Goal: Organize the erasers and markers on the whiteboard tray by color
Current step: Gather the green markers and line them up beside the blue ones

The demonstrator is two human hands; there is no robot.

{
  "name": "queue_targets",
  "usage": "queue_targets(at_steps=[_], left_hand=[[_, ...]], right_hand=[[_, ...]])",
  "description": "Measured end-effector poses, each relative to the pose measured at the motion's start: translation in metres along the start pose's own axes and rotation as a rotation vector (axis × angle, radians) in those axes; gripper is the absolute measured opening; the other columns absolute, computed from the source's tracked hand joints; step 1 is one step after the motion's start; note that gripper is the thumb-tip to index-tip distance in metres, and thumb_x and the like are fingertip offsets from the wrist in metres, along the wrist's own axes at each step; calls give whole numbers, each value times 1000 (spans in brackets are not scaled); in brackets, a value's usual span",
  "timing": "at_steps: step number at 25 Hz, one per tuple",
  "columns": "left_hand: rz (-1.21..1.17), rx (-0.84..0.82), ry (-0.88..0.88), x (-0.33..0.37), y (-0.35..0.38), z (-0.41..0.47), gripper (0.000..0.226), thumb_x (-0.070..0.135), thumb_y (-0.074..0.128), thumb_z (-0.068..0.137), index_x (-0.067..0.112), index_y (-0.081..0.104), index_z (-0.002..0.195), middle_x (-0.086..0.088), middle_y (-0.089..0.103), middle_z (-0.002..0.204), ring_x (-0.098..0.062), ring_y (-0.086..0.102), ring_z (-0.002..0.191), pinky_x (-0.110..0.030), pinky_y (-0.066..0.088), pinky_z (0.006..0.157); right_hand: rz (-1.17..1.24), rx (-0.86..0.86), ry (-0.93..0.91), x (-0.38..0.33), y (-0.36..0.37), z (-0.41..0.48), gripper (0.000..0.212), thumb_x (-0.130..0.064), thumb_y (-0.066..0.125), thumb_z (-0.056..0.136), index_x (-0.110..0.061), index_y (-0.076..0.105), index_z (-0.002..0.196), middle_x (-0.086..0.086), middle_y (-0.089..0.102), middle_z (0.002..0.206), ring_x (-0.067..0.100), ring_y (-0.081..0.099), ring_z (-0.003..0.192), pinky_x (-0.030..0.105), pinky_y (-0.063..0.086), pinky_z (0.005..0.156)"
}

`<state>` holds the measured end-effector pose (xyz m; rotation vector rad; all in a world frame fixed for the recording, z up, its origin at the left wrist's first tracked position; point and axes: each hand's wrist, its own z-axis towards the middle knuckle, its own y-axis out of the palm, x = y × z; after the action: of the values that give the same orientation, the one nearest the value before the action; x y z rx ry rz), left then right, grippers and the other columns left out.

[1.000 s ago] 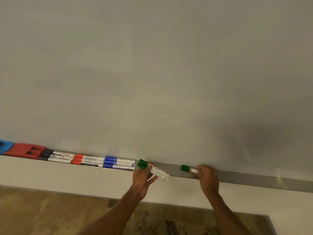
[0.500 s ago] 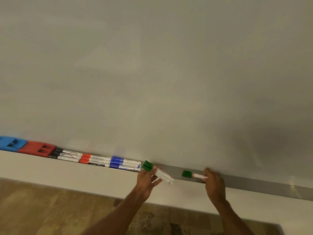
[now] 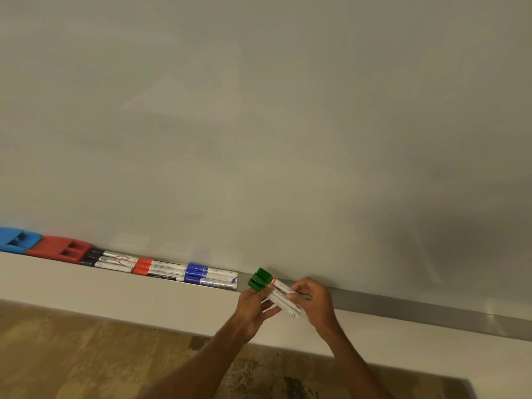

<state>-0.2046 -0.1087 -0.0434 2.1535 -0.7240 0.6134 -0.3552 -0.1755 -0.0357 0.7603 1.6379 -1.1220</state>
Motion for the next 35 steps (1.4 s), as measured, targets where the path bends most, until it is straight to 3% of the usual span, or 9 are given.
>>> queue_targets(at_steps=[5, 18, 24, 28, 32, 35], left_hand=[[-24, 17, 17, 5, -6, 0, 16, 5, 57, 89, -1, 62, 104, -21, 71, 95, -34, 68, 89, -45, 58, 72], [-15, 68, 49, 6, -6, -2, 34, 7, 67, 82, -3, 57, 114, -23, 68, 102, -35, 69, 90, -44, 58, 68], [-167, 74, 83, 8, -5, -3, 29, 6, 66, 83, 1, 58, 111, -24, 68, 104, -36, 67, 95, -42, 59, 70], [-189, 104, 101, 7, -4, -1, 28, 5, 66, 83, 2, 58, 110, -23, 68, 103, -36, 68, 94, -44, 59, 72], [-87, 130, 128, 10, -6, 3, 30, 4, 67, 82, -1, 57, 110, -23, 68, 104, -34, 69, 92, -41, 59, 72], [109, 264, 297, 16, -7, 5, 33, 3, 68, 80, 6, 55, 110, -17, 64, 110, -29, 66, 96, -36, 58, 75]], right_hand=[[151, -26, 52, -4, 10, -1, 11, -5, 73, 76, -7, 69, 86, 7, 74, 89, 18, 71, 82, 31, 59, 66], [206, -57, 101, -3, 13, -6, 16, -9, 72, 78, -22, 71, 86, 5, 73, 95, 18, 70, 88, 23, 56, 66], [471, -22, 259, 3, 28, -12, 24, -21, 64, 85, -19, 64, 109, 7, 67, 107, 24, 65, 100, 36, 59, 76], [516, 39, 266, 6, 37, -14, 21, -16, 59, 88, -15, 64, 108, 11, 68, 107, 24, 66, 99, 32, 58, 73], [488, 42, 262, 7, 34, -9, 21, -12, 58, 89, -10, 63, 108, 12, 67, 108, 25, 65, 100, 29, 58, 74], [477, 30, 273, 11, 27, -3, 20, -10, 58, 89, -7, 63, 108, 13, 67, 108, 25, 66, 100, 28, 58, 74]])
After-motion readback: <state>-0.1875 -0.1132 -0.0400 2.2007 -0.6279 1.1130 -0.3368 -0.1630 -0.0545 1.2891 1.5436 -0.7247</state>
